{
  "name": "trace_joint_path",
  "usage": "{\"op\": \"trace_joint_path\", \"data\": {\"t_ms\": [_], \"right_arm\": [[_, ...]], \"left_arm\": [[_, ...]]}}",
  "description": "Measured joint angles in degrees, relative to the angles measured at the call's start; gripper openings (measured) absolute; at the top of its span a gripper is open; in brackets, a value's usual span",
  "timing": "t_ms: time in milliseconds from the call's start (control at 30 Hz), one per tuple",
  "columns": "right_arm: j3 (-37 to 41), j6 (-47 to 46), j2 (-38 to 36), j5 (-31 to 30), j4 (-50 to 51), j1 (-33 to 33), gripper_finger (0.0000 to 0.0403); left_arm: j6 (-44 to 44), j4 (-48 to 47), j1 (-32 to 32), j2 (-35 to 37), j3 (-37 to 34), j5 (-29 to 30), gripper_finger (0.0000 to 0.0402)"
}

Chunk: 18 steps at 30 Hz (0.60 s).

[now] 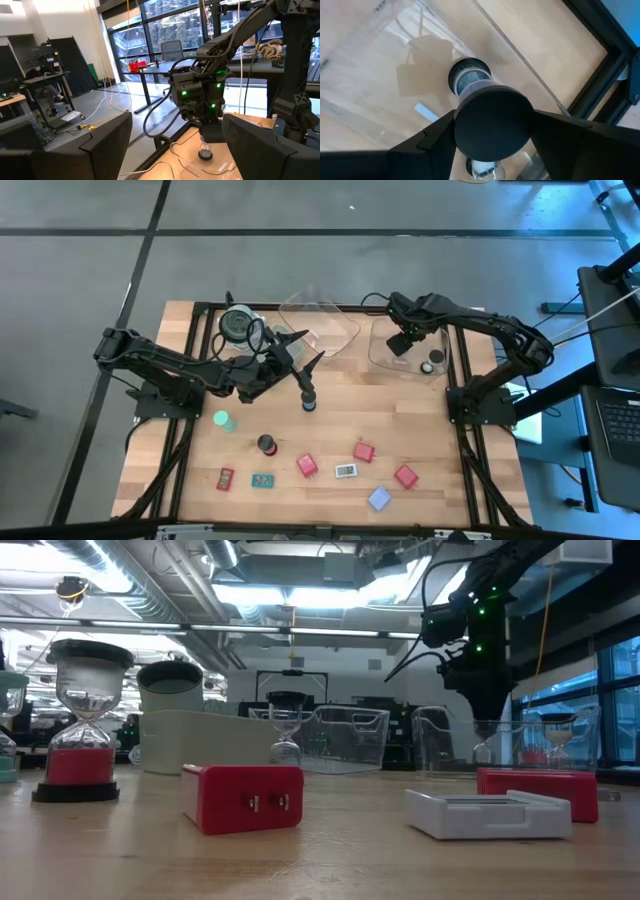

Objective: Pick & Place Office items
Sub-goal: Put the purple hourglass into the right transparent bin

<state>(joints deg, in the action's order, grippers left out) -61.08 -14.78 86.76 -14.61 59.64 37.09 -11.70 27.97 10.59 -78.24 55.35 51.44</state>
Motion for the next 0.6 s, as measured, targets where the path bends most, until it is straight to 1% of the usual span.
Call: {"op": "trace_joint_path", "data": {"t_ms": [133,367,500,600], "right_arm": [[0.0,0.3,0.0,0.7,-2.5,0.1,0.0235],[0.0,0.7,0.0,2.0,-4.4,0.1,0.0223],[0.0,2.0,0.0,3.9,-4.9,0.1,0.0237],[0.0,2.0,0.0,4.2,-5.3,0.1,0.0244]], "left_arm": [[0.0,0.0,0.0,0.0,0.0,0.0,0.0308],[0.0,0.0,0.0,0.0,0.0,0.0,0.0308],[0.0,0.0,0.0,0.0,0.0,0.0,0.0308],[0.0,0.0,0.0,0.0,0.0,0.0,0.0308]]}}
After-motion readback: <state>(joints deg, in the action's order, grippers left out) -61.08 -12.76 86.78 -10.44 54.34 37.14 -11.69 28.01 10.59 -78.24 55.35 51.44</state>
